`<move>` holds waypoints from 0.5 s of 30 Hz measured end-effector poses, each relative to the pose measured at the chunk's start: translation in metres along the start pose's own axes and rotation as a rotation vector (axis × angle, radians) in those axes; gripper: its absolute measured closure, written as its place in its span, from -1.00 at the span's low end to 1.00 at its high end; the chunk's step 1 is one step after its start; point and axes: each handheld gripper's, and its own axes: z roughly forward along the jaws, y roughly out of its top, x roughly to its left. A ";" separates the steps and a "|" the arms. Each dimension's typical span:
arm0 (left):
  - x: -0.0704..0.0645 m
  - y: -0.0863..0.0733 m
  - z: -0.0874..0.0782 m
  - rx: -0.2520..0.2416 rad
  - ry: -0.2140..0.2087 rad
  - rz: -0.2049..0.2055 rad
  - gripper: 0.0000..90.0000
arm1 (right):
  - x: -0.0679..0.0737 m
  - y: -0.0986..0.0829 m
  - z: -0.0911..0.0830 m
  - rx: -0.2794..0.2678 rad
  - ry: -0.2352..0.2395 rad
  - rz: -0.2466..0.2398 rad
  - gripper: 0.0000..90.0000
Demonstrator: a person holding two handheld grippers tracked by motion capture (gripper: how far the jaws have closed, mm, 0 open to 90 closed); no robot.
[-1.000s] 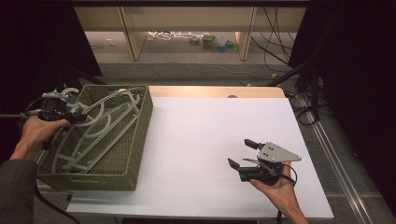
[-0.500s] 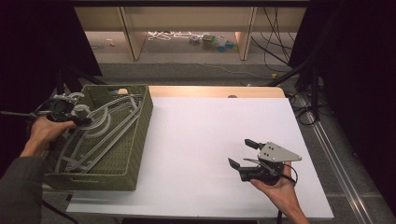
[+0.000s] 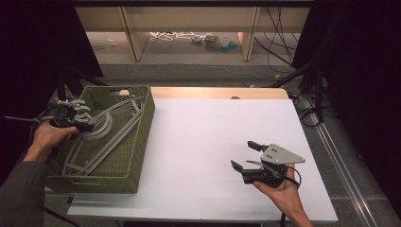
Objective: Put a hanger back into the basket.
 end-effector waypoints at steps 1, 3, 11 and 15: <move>0.000 0.000 0.000 0.000 0.000 0.000 0.55 | 0.000 0.000 0.000 0.000 0.000 0.000 -0.63; 0.001 0.000 0.000 0.020 0.008 -0.011 0.47 | 0.000 0.000 0.000 -0.005 0.002 -0.002 -0.63; 0.002 0.003 -0.028 -0.110 0.034 -0.133 0.21 | 0.000 0.000 0.000 0.009 -0.002 0.002 -0.63; -0.009 0.006 -0.046 -0.205 -0.010 -0.151 0.12 | -0.001 0.000 0.001 0.008 -0.001 -0.001 -0.63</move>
